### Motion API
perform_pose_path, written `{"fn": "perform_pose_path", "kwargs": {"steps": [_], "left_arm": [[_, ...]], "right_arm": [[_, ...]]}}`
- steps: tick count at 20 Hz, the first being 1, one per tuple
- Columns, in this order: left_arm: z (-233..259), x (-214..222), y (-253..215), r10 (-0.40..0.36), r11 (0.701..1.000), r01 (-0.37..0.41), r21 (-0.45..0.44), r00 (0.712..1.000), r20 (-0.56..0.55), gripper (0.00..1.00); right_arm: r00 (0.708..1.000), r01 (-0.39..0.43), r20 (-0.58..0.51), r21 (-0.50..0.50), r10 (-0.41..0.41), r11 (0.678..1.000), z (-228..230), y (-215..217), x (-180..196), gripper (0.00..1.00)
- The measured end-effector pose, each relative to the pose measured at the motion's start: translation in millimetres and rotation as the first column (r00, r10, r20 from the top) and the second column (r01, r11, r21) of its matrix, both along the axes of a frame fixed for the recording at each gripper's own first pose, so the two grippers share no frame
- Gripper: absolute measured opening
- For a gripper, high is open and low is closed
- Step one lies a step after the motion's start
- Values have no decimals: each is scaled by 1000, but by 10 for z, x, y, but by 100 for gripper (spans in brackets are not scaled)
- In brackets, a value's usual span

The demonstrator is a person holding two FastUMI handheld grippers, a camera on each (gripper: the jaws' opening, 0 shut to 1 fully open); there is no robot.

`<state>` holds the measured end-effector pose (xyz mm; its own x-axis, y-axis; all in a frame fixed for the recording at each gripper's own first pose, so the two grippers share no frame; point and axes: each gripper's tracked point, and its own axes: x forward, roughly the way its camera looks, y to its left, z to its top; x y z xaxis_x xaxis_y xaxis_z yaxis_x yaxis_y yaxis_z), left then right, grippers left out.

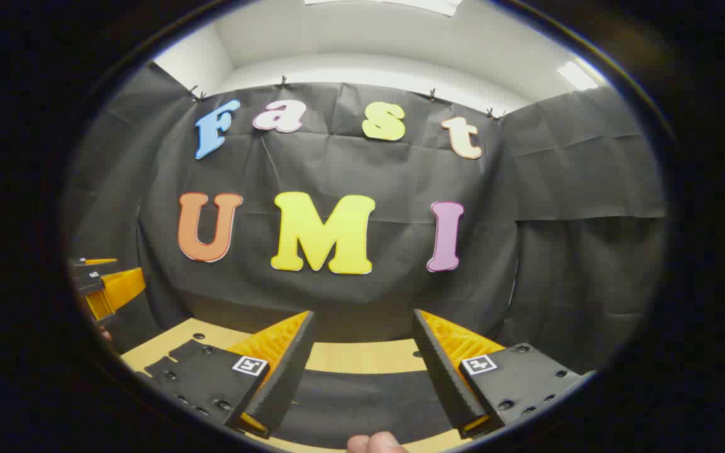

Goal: Grasp the waist and the cuffs of the jeans and fold them to make the two legs overlap; first hold the waist and fold one-third of the jeans toward the cuffs, then hold the cuffs and fold the remaining one-third in the same direction to finish folding.

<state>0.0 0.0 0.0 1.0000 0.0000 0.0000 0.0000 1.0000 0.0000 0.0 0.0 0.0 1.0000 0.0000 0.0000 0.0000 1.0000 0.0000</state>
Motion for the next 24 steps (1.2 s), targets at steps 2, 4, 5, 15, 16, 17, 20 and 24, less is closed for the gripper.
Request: {"fn": "perform_pose_path", "kwargs": {"steps": [2, 4, 5, 15, 16, 17, 20, 24], "left_arm": [[-12, 5, -30, -4, 1000, 4, -2, 1000, -7, 98], [-56, 4, -27, 4, 1000, -4, 11, 1000, -25, 98], [-72, 10, -29, 7, 1000, -6, 13, 1000, -29, 98], [-85, 62, -110, 0, 1000, 0, 23, 1000, -29, 98], [-95, 69, -78, 5, 1000, -4, 24, 1000, -28, 98], [-107, 82, -36, 13, 1000, -13, 24, 999, -31, 98], [-205, 101, 118, 41, 999, -41, 16, 998, -51, 98], [-429, 149, 629, 128, 992, -128, 10, 986, -103, 98]], "right_arm": [[1000, -5, -2, -3, 5, 1000, -11, -4, -16, 94], [1000, -1, -1, -8, 1, 1000, -27, -47, -6, 95], [1000, 1, -2, -11, -1, 1000, -28, -71, -3, 96], [1000, 14, 9, -18, -14, 1000, 1, -277, 85, 94], [1000, 19, 2, -20, -19, 1000, -16, -315, 101, 94], [1000, 20, -5, -19, -20, 1000, -21, -340, 117, 94], [999, 23, -28, -30, -24, 999, -76, -503, 208, 94], [992, 43, -115, -39, -47, 998, -307, -960, 380, 96]]}}
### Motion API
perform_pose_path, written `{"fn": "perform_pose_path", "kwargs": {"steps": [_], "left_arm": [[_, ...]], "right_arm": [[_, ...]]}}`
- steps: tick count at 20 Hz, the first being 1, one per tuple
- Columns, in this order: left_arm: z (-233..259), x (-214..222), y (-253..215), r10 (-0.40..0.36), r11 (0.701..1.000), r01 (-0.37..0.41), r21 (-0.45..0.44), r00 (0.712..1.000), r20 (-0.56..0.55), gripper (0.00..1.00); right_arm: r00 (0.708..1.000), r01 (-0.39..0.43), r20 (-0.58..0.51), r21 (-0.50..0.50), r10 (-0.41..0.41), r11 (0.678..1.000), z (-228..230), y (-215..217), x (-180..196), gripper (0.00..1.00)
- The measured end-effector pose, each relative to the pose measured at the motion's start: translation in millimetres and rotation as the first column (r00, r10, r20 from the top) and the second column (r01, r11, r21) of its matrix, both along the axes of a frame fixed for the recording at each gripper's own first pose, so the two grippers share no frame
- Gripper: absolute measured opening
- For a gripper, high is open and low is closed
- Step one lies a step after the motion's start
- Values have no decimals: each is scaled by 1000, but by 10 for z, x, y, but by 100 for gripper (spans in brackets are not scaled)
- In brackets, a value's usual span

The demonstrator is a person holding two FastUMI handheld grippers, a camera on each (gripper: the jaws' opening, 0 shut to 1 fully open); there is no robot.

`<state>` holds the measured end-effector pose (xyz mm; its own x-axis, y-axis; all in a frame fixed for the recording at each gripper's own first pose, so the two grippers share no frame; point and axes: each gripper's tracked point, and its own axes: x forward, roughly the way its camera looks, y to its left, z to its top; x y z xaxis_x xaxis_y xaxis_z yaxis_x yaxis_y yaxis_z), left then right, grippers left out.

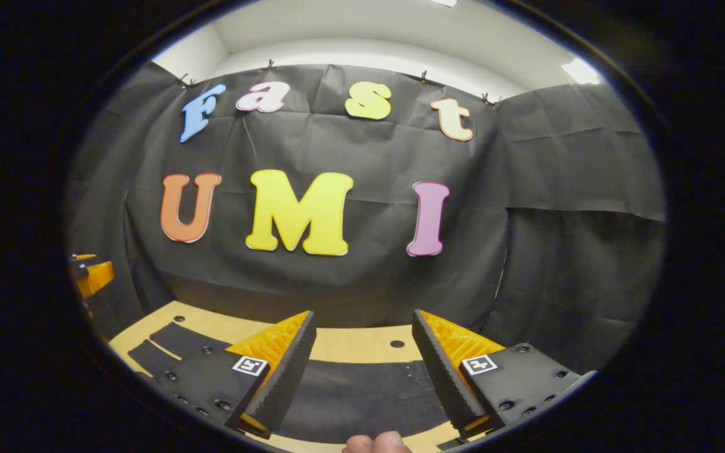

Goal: Grasp the waist and the cuffs of the jeans and fold them to make the two legs overlap; first hold the waist and fold one-third of the jeans toward the cuffs, then hold the cuffs and fold the remaining one-third in the same direction to finish folding.

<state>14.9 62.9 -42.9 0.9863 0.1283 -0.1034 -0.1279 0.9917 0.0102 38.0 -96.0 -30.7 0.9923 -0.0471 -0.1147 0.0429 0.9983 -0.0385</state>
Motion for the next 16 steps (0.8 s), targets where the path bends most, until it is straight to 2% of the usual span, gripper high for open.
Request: {"fn": "perform_pose_path", "kwargs": {"steps": [3, 5, 8, 9, 10, 11, 12, 13, 14, 16], "left_arm": [[-283, -48, 506, 106, 994, -106, -6, 992, -74, 98], [-511, -154, 836, 177, 983, -182, -28, 976, -129, 98], [-950, -295, 1210, 263, 953, -289, -92, 939, -219, 98], [-1143, -350, 1320, 280, 938, -321, -132, 924, -259, 98], [-1341, -393, 1431, 295, 915, -359, -184, 907, -302, 98], [-1538, -446, 1501, 307, 880, -404, -248, 884, -353, 99], [-1751, -494, 1513, 302, 831, -450, -328, 859, -413, 99], [-1911, -551, 1531, 307, 765, -501, -405, 836, -454, 99], [-2085, -557, 1560, 313, 687, -551, -474, 813, -492, 99], [-2338, -650, 1597, 320, 505, -635, -585, 767, -556, 99]], "right_arm": [[994, 32, -102, -24, -35, 999, -332, -495, 94, 94], [981, 82, -177, 1, -80, 997, -564, -878, 122, 94], [935, 206, -312, 95, -167, 974, -1034, -1431, 141, 96], [913, 250, -360, 122, -192, 961, -1199, -1609, 128, 94], [892, 284, -402, 146, -206, 948, -1375, -1742, 98, 96], [871, 316, -442, 168, -215, 934, -1538, -1811, 107, 96], [853, 339, -474, 187, -218, 922, -1691, -1875, 111, 96], [834, 360, -508, 200, -218, 911, -1843, -1925, 67, 96], [816, 373, -540, 222, -205, 901, -1992, -1959, 33, 94], [778, 403, -600, 247, -187, 881, -2245, -2000, 16, 94]]}}
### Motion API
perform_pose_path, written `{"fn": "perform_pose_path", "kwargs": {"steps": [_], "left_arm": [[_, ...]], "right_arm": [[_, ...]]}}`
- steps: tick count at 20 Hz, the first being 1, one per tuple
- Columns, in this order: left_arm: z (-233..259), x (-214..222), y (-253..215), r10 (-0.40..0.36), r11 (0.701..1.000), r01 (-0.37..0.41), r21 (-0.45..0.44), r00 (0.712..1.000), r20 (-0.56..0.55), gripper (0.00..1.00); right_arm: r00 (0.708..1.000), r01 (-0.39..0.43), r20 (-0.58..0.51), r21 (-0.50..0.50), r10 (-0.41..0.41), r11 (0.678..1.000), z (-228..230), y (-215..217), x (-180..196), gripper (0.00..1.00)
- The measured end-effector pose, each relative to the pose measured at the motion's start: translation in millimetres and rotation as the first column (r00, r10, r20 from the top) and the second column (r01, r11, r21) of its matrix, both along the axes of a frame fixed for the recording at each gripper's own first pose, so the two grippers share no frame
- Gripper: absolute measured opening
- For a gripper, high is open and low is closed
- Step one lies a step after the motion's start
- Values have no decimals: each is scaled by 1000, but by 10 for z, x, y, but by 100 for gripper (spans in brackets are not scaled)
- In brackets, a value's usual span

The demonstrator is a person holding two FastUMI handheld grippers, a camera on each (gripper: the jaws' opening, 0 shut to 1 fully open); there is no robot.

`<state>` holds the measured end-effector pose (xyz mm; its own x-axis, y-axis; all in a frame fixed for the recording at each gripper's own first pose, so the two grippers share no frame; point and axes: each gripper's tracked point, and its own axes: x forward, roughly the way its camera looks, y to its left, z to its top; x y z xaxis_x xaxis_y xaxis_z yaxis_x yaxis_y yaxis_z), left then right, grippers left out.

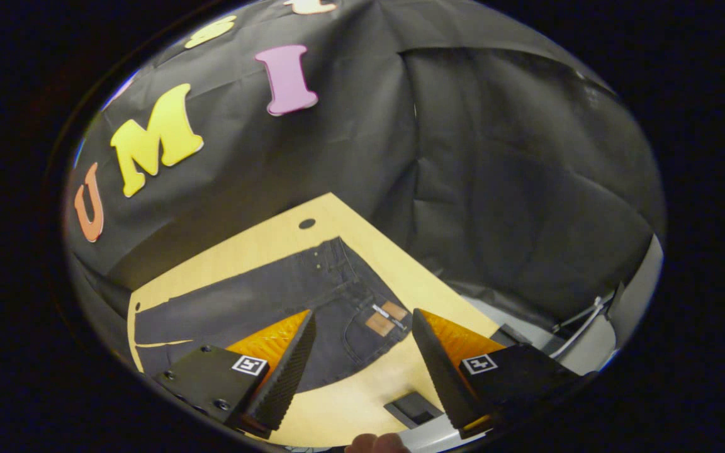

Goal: Grasp the waist and the cuffs of the jeans and fold them to make the two legs overlap; first hold the waist and fold one-third of the jeans toward the cuffs, then hold the cuffs and fold the remaining one-third in the same direction to finish folding.

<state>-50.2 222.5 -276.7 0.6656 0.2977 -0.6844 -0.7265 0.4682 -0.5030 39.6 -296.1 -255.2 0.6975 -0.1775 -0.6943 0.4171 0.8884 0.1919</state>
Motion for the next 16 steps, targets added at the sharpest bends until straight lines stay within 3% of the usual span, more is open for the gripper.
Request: {"fn": "perform_pose_path", "kwargs": {"steps": [2, 4, 6, 8, 16], "left_arm": [[-151, -86, 9, 98, 983, -99, -151, 995, -15, 99], [-207, -128, 76, 150, 962, -154, -225, 988, -34, 99], [-345, -68, 135, 180, 949, -190, -251, 982, -60, 100], [-480, -2, 221, 203, 936, -219, -275, 975, -86, 99], [-812, 49, 425, 207, 930, -256, -264, 958, -201, 100]], "right_arm": [[997, 10, -73, 22, -8, 1000, -204, -36, -33, 94], [992, -7, -124, 45, 12, 999, -361, 28, -48, 96], [987, 8, -158, 101, 8, 995, -463, 99, 0, 99], [977, 51, -210, 151, -18, 987, -614, 100, 17, 94], [932, 144, -355, 188, -69, 972, -1082, -33, 92, 94]]}}
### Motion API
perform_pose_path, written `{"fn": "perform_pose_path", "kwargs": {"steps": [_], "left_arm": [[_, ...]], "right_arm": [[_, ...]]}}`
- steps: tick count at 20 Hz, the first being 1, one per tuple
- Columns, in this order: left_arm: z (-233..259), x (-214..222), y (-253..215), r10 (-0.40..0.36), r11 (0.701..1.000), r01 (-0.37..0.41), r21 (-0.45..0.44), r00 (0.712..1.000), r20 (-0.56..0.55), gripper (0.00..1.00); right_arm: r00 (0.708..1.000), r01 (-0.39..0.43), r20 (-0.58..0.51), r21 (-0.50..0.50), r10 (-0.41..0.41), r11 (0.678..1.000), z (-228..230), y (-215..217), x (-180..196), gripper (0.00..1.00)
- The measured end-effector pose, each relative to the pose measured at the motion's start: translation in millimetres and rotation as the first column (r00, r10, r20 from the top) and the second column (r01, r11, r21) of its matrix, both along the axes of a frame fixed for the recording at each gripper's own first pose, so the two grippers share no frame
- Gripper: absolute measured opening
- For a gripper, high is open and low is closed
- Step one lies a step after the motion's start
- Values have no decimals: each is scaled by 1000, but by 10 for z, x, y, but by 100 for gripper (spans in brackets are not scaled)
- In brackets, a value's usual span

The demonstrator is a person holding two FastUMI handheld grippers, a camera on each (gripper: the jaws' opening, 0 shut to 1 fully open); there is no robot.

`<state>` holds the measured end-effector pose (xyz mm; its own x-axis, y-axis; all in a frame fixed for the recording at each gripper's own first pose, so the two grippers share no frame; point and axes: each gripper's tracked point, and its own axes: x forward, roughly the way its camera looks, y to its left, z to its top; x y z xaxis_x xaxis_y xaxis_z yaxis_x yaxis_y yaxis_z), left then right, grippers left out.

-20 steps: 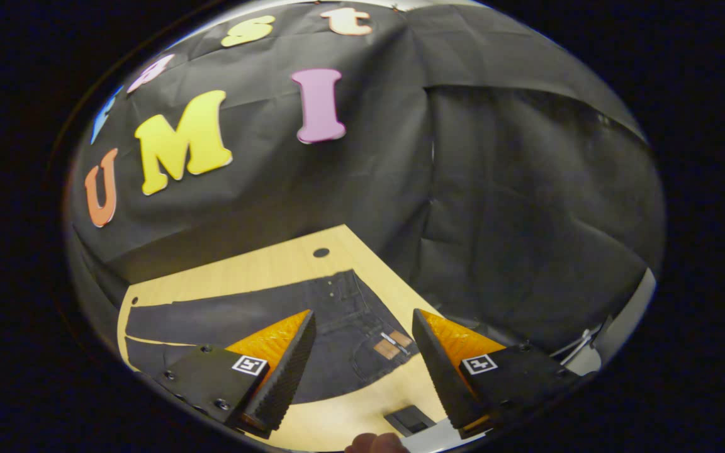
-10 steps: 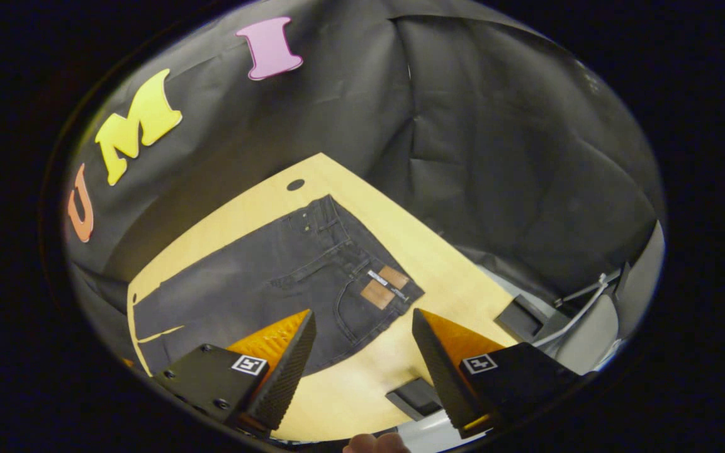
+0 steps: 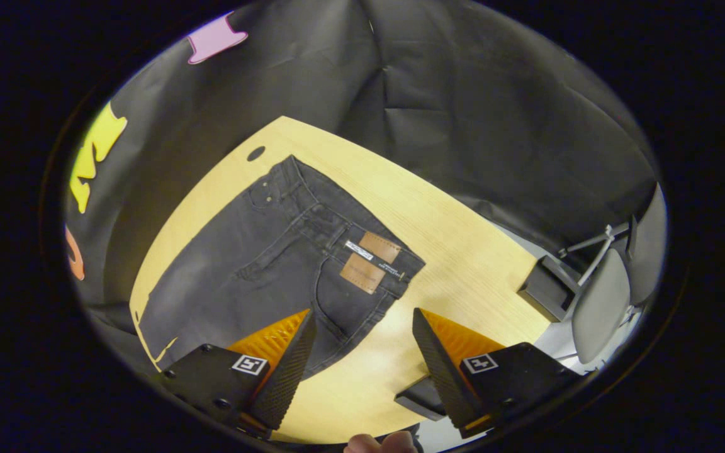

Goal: Grasp the waist and the cuffs of the jeans and fold them to make the two legs overlap; first hold the waist and fold one-third of the jeans toward the cuffs, then hold the cuffs and fold the remaining one-third in the same direction to finish folding.

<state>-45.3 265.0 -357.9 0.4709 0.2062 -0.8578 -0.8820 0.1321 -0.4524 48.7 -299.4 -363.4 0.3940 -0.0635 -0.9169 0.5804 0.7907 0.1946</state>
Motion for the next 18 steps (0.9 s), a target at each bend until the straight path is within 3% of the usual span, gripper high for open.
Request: {"fn": "perform_pose_path", "kwargs": {"steps": [3, 8, 11, 14, 15, 16, 17, 18], "left_arm": [[24, 106, -44, -44, 999, 44, 8, 999, -4, 99], [-93, 273, -149, -106, 994, 106, 8, 992, -64, 99], [-92, 319, -188, -134, 991, 135, 5, 985, -108, 99], [-155, 327, -185, -179, 983, 184, 6, 963, -203, 99], [-178, 303, -184, -190, 980, 198, 10, 952, -240, 100], [-192, 286, -179, -189, 980, 201, 17, 945, -266, 96], [-202, 251, -169, -182, 980, 197, 26, 941, -287, 99], [-209, 225, -145, -167, 983, 184, 30, 941, -293, 87]], "right_arm": [[999, -11, -44, -17, 11, 1000, -205, -16, 62, 94], [993, 77, -81, -102, -86, 992, -446, -194, 209, 94], [990, 72, -106, -159, -90, 985, -446, -229, 286, 94], [989, 73, -111, -179, -94, 981, -471, -205, 306, 93], [988, 75, -117, -175, -96, 982, -462, -190, 304, 99], [989, 69, -115, -174, -90, 982, -459, -184, 326, 89], [989, 65, -119, -171, -86, 983, -461, -175, 341, 87], [990, 65, -111, -170, -85, 983, -464, -176, 362, 85]]}}
